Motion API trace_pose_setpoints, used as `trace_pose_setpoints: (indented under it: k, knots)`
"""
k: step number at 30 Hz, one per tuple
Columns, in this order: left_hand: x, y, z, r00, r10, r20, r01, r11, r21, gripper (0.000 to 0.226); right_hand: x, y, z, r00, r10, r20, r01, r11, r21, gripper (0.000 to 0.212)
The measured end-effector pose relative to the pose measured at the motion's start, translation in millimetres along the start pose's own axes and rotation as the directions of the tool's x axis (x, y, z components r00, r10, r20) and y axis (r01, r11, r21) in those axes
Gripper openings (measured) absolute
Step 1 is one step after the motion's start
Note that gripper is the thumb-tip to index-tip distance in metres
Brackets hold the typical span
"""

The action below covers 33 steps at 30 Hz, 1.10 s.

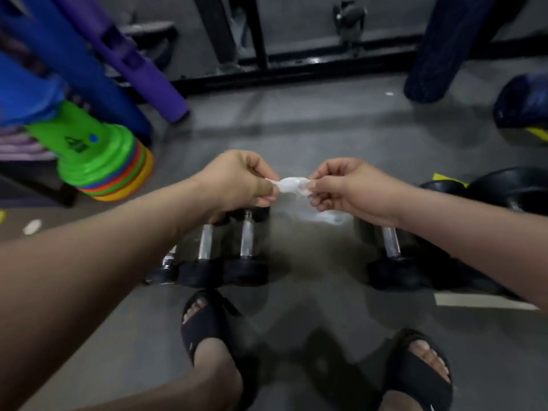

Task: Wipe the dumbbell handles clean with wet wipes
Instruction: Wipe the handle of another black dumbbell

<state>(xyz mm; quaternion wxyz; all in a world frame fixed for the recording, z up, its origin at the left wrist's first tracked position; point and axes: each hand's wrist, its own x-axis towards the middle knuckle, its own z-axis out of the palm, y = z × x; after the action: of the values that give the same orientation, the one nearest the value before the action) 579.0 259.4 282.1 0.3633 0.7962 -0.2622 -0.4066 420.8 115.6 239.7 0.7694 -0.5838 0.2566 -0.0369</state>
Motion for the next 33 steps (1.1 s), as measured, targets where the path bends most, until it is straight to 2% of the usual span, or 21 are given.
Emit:
trace_pose_setpoints:
  k: [4,7,10,12,14,16,17,19,20,22,25,27,29,31,33]
  knots:
    - [-36,-1,-40,1.000,0.015,0.002,-0.015,0.999,0.030,0.010,-4,-37,43,0.997,0.057,0.055,-0.057,0.998,-0.001,0.025]
    - [-56,-12,-63,0.996,0.032,-0.085,-0.025,0.996,0.087,0.013,-7,-48,73,0.997,0.060,0.044,-0.058,0.997,-0.059,0.027]
    - [-67,-33,-77,0.987,0.019,-0.160,0.001,0.992,0.128,0.017,-7,-44,90,0.994,0.101,-0.045,-0.108,0.978,-0.181,0.019]
    - [-65,-52,-82,0.985,0.014,-0.173,0.013,0.988,0.156,0.018,-1,-38,94,0.985,0.108,-0.133,-0.130,0.978,-0.166,0.014]
    - [-60,-73,-82,0.991,0.017,-0.135,0.009,0.982,0.187,0.014,10,-29,97,0.977,0.101,-0.188,-0.128,0.983,-0.135,0.015]
    - [-52,-94,-81,0.998,0.013,-0.061,0.003,0.965,0.260,0.007,21,-16,101,0.980,0.083,-0.180,-0.121,0.971,-0.208,0.016]
    - [-48,-100,-79,1.000,0.021,-0.011,-0.017,0.959,0.284,0.010,26,-9,104,0.983,0.072,-0.168,-0.114,0.959,-0.261,0.019]
    - [-35,-110,-76,0.996,0.055,0.066,-0.066,0.981,0.184,0.036,35,6,113,0.988,0.060,-0.139,-0.102,0.942,-0.319,0.020]
    - [-26,-116,-74,0.995,0.068,0.073,-0.075,0.991,0.111,0.041,39,14,117,0.990,0.065,-0.123,-0.101,0.944,-0.315,0.016]
    - [-11,-125,-69,0.993,0.088,0.081,-0.094,0.993,0.071,0.035,48,29,124,0.992,0.076,-0.098,-0.099,0.960,-0.260,0.006]
    - [9,-147,-62,0.996,0.078,0.050,-0.082,0.992,0.097,0.021,65,52,127,0.984,0.077,-0.159,-0.105,0.979,-0.176,0.006]
    - [22,-167,-58,0.999,0.036,0.024,-0.035,0.999,-0.037,0.012,78,64,125,0.960,0.091,-0.265,-0.129,0.983,-0.133,0.011]
    - [33,-188,-57,1.000,-0.005,-0.010,0.004,0.985,-0.172,0.008,92,76,121,0.930,0.149,-0.336,-0.154,0.988,0.014,0.008]
    - [41,-207,-55,0.998,-0.050,-0.042,0.031,0.933,-0.359,0.009,104,86,117,0.908,0.218,-0.358,-0.154,0.968,0.199,0.006]
    - [45,-219,-54,0.993,-0.099,-0.071,0.047,0.849,-0.526,0.012,113,97,116,0.886,0.266,-0.379,-0.155,0.942,0.299,0.009]
